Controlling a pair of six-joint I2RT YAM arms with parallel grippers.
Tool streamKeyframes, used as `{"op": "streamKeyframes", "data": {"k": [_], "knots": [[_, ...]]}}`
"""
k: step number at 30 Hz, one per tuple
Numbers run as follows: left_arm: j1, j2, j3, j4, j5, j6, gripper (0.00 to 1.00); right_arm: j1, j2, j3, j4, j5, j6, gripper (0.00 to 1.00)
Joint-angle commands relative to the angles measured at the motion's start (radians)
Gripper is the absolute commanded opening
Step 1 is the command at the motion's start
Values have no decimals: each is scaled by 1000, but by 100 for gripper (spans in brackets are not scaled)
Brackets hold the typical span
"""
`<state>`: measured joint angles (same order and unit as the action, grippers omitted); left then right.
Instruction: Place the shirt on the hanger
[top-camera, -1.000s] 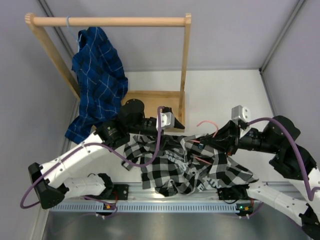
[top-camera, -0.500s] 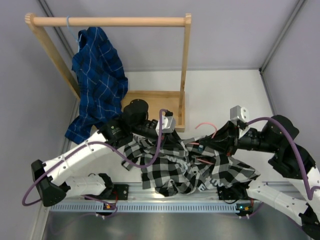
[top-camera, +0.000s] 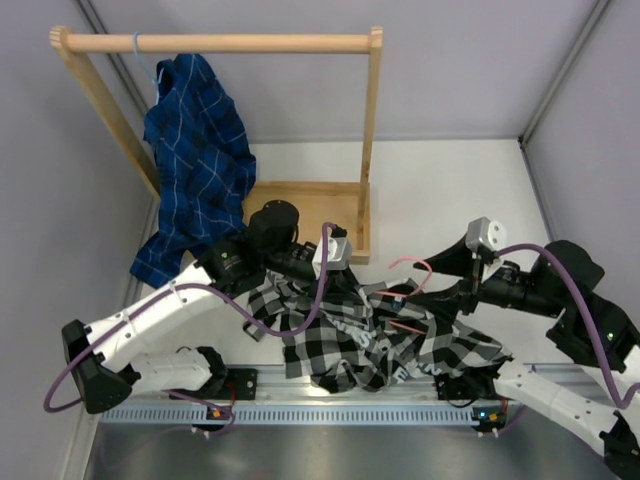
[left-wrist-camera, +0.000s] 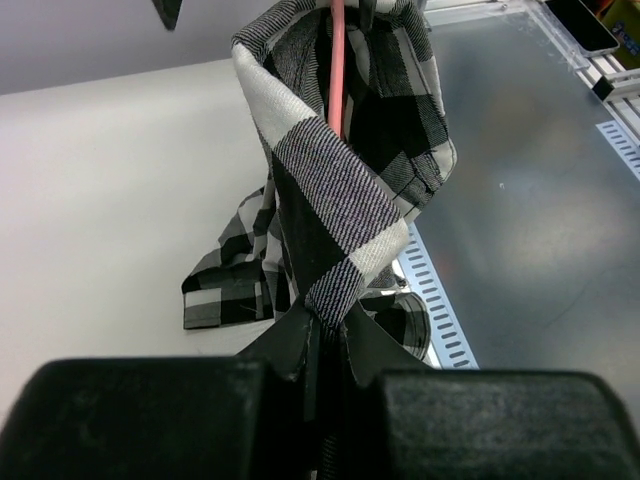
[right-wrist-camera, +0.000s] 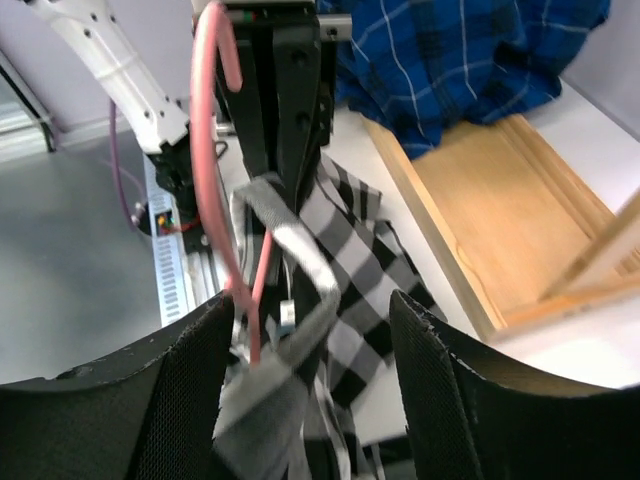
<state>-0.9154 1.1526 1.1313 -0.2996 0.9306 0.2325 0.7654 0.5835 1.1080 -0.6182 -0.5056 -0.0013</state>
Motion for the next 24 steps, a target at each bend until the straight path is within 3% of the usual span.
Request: {"op": "streamKeyframes", "data": {"k": [1, 6, 10, 18, 23, 24], "knots": [[-4, -36, 15, -4, 48, 42, 0, 6, -59, 91, -211, 89, -65, 62], [-4, -28, 33, -4, 66, 30, 0, 6, -128, 157, -386, 61, -84, 64], [-4, -31, 45, -4, 122, 19, 0, 6, -106, 119, -492, -32, -89, 57], [-4, -50, 71, -4, 116, -25, 0, 6, -63, 27, -448, -106, -94, 47], [-2, -53, 94, -18, 76, -50, 0, 6, -28, 24, -442, -151, -103, 33], [0, -51, 100, -29, 74, -51, 0, 6, -25, 32, -442, -145, -108, 19]]}}
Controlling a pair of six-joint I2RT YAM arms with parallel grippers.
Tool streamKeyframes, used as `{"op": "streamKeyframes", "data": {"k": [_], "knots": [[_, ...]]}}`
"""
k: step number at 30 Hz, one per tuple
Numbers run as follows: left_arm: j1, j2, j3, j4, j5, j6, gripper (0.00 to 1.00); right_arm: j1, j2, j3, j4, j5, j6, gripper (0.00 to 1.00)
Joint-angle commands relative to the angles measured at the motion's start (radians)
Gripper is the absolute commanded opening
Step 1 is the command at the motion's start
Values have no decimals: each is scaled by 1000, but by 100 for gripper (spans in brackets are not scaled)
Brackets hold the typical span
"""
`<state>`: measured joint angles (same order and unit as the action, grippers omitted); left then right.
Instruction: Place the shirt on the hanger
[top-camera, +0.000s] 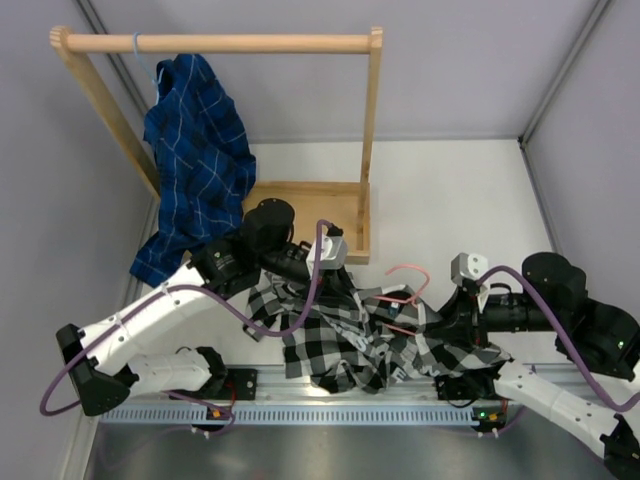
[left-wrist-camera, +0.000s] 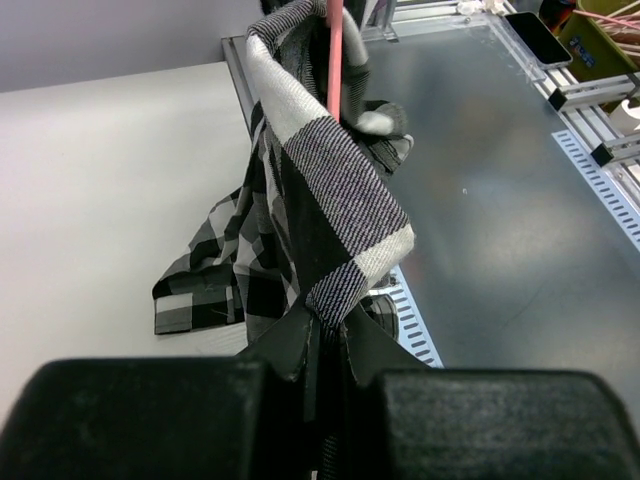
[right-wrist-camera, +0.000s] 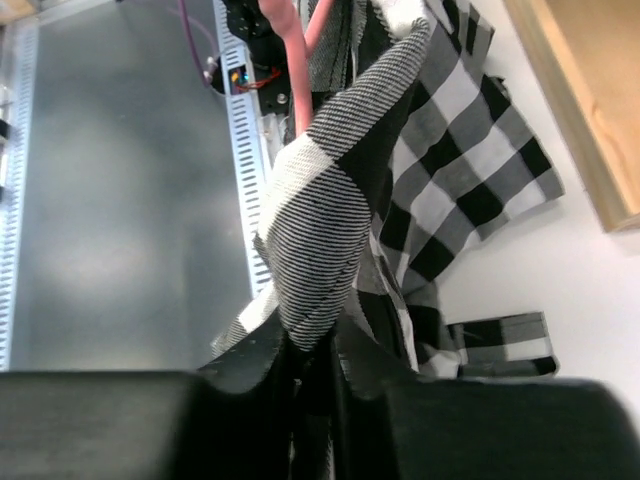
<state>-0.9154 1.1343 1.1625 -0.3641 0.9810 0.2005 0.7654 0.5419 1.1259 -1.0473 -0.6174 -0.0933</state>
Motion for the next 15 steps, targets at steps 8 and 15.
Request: {"op": "streamKeyframes", "data": {"k": [8, 15], "knots": [[-2, -67, 71, 17, -174, -10, 0, 6, -29, 67, 46, 84, -13, 0], [-2, -137, 107, 16, -453, -61, 65, 6, -23, 123, 96, 117, -22, 0]]}}
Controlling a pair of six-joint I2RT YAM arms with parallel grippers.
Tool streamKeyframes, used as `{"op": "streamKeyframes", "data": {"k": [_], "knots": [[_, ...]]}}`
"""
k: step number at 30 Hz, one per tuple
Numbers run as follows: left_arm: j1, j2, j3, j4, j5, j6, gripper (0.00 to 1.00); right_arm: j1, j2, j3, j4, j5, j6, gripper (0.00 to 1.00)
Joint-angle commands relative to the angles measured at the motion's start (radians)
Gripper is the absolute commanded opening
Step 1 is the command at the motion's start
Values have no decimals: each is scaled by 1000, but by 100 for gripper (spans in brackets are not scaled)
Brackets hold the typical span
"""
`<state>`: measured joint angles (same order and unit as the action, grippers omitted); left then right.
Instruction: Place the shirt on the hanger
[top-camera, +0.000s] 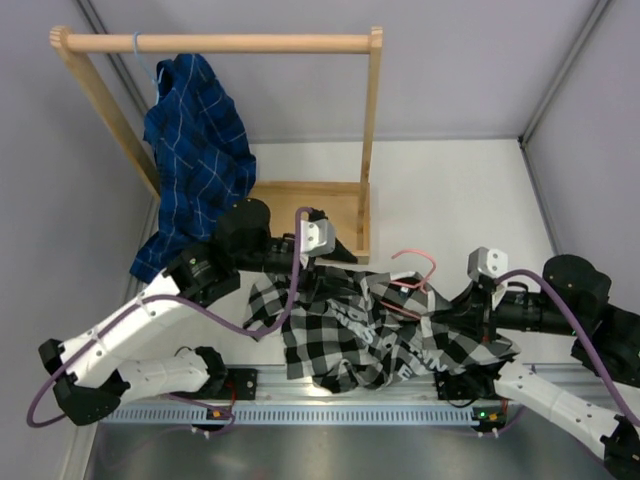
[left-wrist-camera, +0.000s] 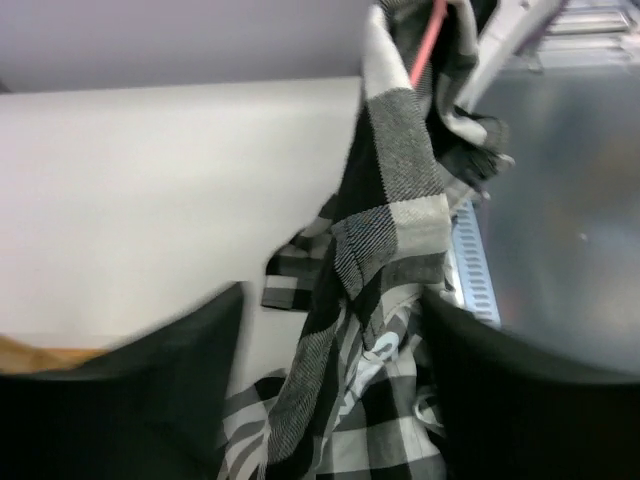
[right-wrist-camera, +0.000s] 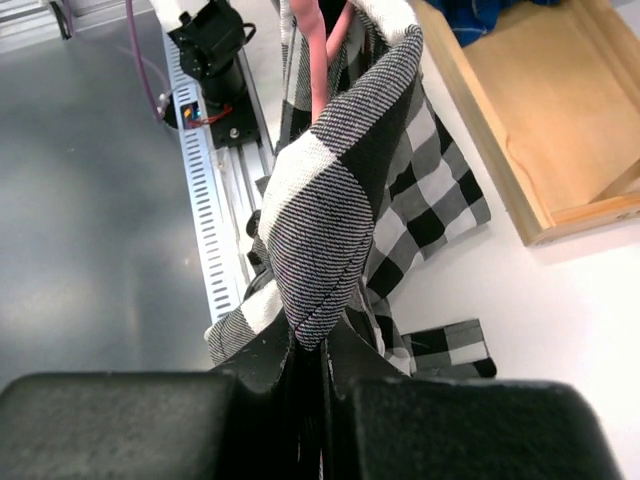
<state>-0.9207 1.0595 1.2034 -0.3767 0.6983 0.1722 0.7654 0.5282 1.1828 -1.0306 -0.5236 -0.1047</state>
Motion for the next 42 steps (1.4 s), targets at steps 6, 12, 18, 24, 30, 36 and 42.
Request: {"op": "streamKeyframes", "data": {"k": [6, 12, 18, 24, 30, 36, 42], "knots": [[3, -183, 130, -28, -542, -97, 98, 6, 30, 95, 124, 86, 3, 0], [3, -406, 36, -25, -1031, -278, 98, 6, 124, 197, 266, 177, 80, 0], [3, -585, -140, -105, -1146, -321, 98, 6, 323, 476, 371, 203, 86, 0], [3, -659, -252, -159, -1042, -277, 98, 6, 481, 702, 561, 212, 128, 0], [3, -711, -231, -156, -1045, -251, 98, 6, 592, 793, 760, 211, 57, 0], [3, -756, -277, -156, -1020, -252, 98, 6, 598, 587, 829, 180, 31, 0], [3, -791, -283, -156, -1097, -272, 98, 44, 460, 22, 1133, 354, 133, 0]]}}
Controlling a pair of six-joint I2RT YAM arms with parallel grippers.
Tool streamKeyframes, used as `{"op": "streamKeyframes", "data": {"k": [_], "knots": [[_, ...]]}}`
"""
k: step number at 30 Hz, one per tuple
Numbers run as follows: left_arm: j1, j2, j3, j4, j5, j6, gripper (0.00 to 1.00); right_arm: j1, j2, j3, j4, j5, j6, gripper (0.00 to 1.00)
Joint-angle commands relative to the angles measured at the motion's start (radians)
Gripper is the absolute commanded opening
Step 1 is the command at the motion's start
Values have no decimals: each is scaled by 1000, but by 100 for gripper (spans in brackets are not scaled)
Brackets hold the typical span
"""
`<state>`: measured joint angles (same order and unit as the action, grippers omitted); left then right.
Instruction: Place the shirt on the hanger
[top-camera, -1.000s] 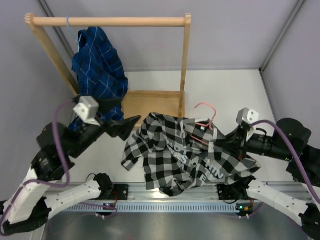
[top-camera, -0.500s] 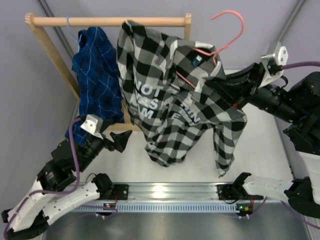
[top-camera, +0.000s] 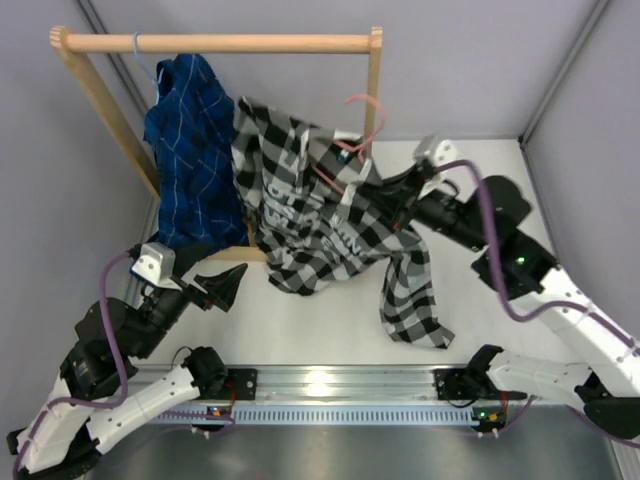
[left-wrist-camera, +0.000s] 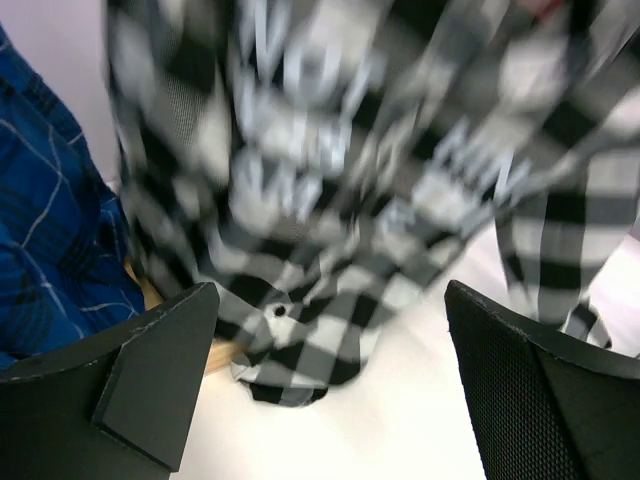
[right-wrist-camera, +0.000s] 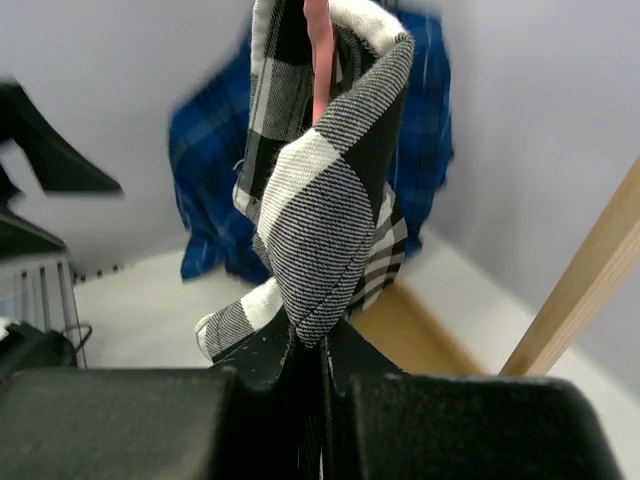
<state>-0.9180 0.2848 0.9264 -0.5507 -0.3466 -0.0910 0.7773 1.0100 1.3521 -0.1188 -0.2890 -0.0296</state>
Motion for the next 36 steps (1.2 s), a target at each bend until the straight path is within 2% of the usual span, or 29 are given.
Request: {"op": "streamKeyframes", "data": {"k": [1, 3, 7, 10, 13, 14, 16, 17, 20, 23, 24, 29, 36], "knots": [[1, -16, -8, 18, -70, -12, 98, 66, -24, -194, 243, 151, 69, 0], [2, -12, -18, 18, -115, -15, 98, 109, -13, -287, 304, 261, 97, 0], [13, 16, -26, 18, -213, -44, 98, 259, 62, -308, 347, 483, 125, 0], [56, 51, -37, 14, -278, -49, 98, 310, 142, -253, 352, 647, 163, 0], [154, 99, -43, 14, -260, -65, 98, 310, 263, -98, 236, 770, 264, 0], [218, 125, -41, 20, -196, -78, 98, 309, 291, 1, 172, 821, 275, 0], [290, 148, -41, 32, -117, -82, 98, 312, 363, 111, 148, 852, 299, 0], [365, 158, -46, 40, -74, -84, 98, 312, 381, 145, 139, 869, 307, 0], [506, 186, -69, 74, 114, -70, 98, 313, 456, 287, 82, 944, 310, 0], [586, 188, -81, 84, 279, -69, 98, 313, 553, 448, 12, 990, 281, 0], [594, 188, -81, 89, 369, -62, 98, 312, 594, 499, 2, 1008, 274, 0], [597, 172, -95, 103, 535, -46, 98, 292, 674, 610, -41, 1027, 263, 0], [597, 148, -115, 117, 655, -49, 98, 240, 757, 719, -111, 973, 266, 0]]}}
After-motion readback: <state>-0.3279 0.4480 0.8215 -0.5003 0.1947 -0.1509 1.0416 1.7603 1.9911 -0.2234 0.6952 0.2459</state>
